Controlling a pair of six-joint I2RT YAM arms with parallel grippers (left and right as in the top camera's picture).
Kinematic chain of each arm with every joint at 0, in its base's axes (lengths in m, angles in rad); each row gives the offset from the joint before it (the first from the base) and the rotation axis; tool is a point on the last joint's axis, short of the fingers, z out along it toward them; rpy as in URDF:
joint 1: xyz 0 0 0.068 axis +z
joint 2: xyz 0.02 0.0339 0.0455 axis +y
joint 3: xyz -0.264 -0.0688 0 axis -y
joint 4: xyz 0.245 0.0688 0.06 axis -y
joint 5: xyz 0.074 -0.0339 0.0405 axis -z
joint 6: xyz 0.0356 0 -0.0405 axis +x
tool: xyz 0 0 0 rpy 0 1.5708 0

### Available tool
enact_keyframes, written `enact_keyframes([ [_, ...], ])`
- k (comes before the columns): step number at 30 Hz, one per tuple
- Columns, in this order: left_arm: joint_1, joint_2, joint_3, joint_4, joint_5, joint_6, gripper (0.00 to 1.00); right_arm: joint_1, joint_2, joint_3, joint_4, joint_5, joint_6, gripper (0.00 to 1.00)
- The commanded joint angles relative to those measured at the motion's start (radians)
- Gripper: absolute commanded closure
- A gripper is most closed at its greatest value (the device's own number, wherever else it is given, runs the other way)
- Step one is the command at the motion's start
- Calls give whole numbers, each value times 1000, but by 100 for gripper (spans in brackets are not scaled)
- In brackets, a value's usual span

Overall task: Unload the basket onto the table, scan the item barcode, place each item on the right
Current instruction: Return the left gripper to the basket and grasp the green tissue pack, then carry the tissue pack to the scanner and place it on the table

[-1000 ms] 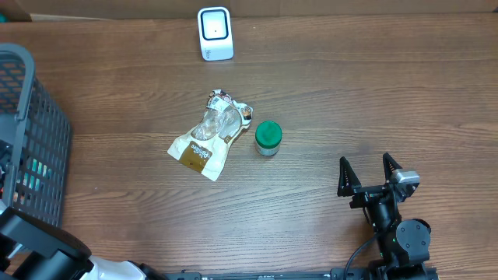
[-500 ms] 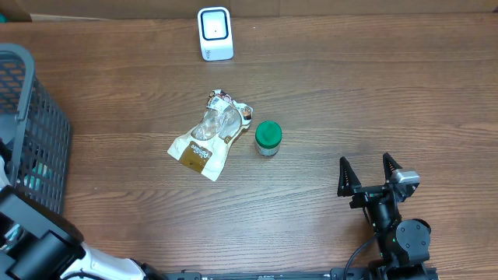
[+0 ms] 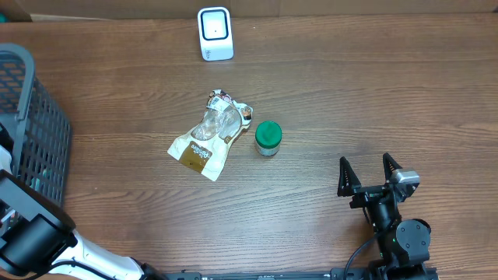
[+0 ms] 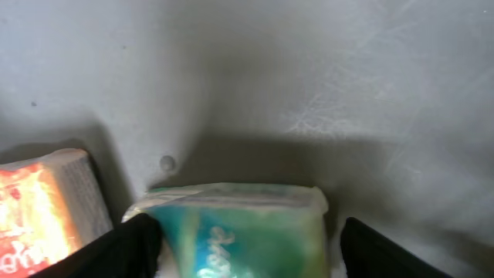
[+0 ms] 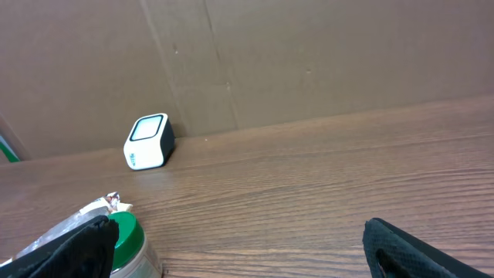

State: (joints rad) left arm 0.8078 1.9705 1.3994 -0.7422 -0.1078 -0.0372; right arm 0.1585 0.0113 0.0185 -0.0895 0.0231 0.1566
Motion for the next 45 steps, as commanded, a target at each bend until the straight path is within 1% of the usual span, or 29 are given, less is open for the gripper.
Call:
enact_keyframes([
  [1, -4, 66, -7, -6, 3, 15, 49, -3, -6, -10, 7, -3, -5, 0],
  [2, -4, 66, -7, -6, 3, 15, 65, -3, -6, -10, 7, -3, -5, 0],
  [5, -4, 66, -5, -8, 2, 15, 91, -3, -6, -10, 7, -3, -5, 0],
  [6, -4, 66, -1, -13, 3, 15, 96, -3, -6, -10, 7, -3, -5, 0],
  [9, -4, 61, 27, -57, 3, 14, 96, -3, -6, -10, 7, -3, -5, 0],
  [13, -4, 52, 161, -193, 2, -25, 96, -3, -6, -10, 7, -3, -5, 0],
  [14, -4, 47, 228, -249, 2, -53, 96, -3, -6, -10, 7, -3, -5, 0],
  [16, -4, 32, 354, -349, 2, -124, 96, -3, -6, -10, 7, -3, -5, 0],
  [18, -4, -6, 542, -495, 12, -301, 96, -3, -6, -10, 7, -3, -5, 0],
  [19, -5, -25, 616, -546, 29, -370, 96, -3, -6, -10, 7, -3, -5, 0],
  [20, -5, -43, 678, -583, 55, -410, 96, -3, -6, -10, 7, -3, -5, 0],
  [22, -5, -96, 807, -644, 151, -481, 96, -3, -6, -10, 7, -3, -5, 0],
  [23, -8, -142, 872, -674, 258, -529, 96, -3, -6, -10, 7, -3, -5, 0],
  [24, -12, -168, 893, -686, 318, -544, 96, -3, -6, -10, 7, -3, -5, 0],
  [26, -38, -227, 904, -698, 410, -549, 96, -3, -6, -10, 7, -3, -5, 0],
  [28, -89, -271, 904, -730, 436, -549, 96, -3, -6, -10, 7, -3, -5, 0],
  [29, -148, -293, 903, -763, 422, -543, 96, -3, -6, -10, 7, -3, -5, 0],
  [33, -393, -303, 893, -845, 248, -539, 96, -3, -6, -10, 7, -3, -5, 0],
  [34, -430, -301, 885, -850, 217, -539, 96, -3, -6, -10, 7, -3, -5, 0],
  [36, -570, -294, 842, -854, 95, -541, 96, -3, -6, -10, 7, -3, -5, 0],
  [37, -661, -287, 801, -847, 10, -557, 96, -3, -6, -10, 7, -3, -5, 0],
  [39, -745, -278, 746, -834, -71, -591, 96, -3, -6, -10, 7, -3, -5, 0],
  [41, -840, -265, 654, -800, -142, -631, 96, -3, -6, -10, 7, -3, -5, 0],
  [42, -858, -263, 627, -788, -151, -640, 96, -3, -6, -10, 7, -3, -5, 0],
  [45, -919, -248, 463, -701, -174, -699, 96, -3, -6, -10, 7, -3, -5, 0],
])
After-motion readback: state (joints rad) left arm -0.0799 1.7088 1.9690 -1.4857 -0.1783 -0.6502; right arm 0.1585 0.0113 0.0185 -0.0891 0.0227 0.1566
